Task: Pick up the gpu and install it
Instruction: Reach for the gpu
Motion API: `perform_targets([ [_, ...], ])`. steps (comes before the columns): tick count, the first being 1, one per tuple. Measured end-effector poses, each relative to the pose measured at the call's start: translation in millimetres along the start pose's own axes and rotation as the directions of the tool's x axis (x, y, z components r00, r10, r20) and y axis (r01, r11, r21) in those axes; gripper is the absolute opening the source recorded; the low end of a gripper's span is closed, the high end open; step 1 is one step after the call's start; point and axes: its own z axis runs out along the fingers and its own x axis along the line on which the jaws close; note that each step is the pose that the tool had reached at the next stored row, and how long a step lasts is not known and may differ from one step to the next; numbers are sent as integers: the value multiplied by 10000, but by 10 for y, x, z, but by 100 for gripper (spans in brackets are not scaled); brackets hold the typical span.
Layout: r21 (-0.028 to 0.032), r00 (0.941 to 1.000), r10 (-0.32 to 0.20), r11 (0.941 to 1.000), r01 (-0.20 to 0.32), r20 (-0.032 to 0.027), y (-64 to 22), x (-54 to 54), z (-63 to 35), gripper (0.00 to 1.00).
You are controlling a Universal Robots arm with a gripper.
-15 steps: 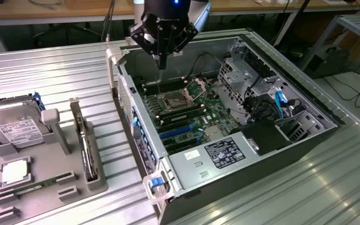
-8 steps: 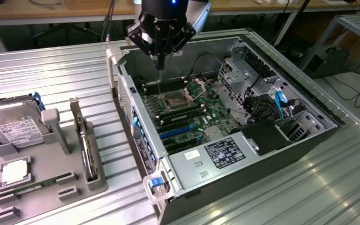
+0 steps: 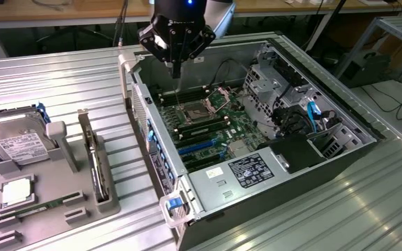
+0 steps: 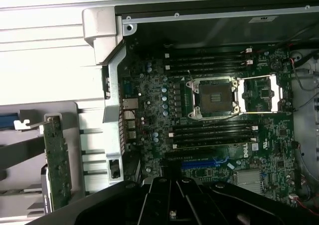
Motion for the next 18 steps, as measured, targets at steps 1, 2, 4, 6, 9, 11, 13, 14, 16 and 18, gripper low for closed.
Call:
perform_targets([
  [1, 0, 10000, 0, 10000, 0, 0, -1, 8, 0, 11],
  [2, -1, 10000, 0, 10000, 0, 0, -1, 14, 0, 11],
  [4, -1, 10000, 0, 10000, 0, 0, -2, 28, 0, 11],
  [6, -1, 10000, 0, 10000, 0, 1, -4, 43, -1, 11],
  [9, 0, 10000, 0, 10000, 0, 0, -6, 65, -2, 11],
  [11, 0, 10000, 0, 10000, 0, 0, -7, 78, -2, 11],
  [13, 0, 10000, -1, 10000, 1, 0, -8, 92, -2, 11],
  [14, 0, 10000, -1, 10000, 1, 0, -9, 98, -3, 11],
  [16, -1, 10000, -1, 10000, 1, 1, -10, 112, -3, 11],
  [18, -1, 10000, 0, 10000, 0, 1, -12, 125, -3, 11],
])
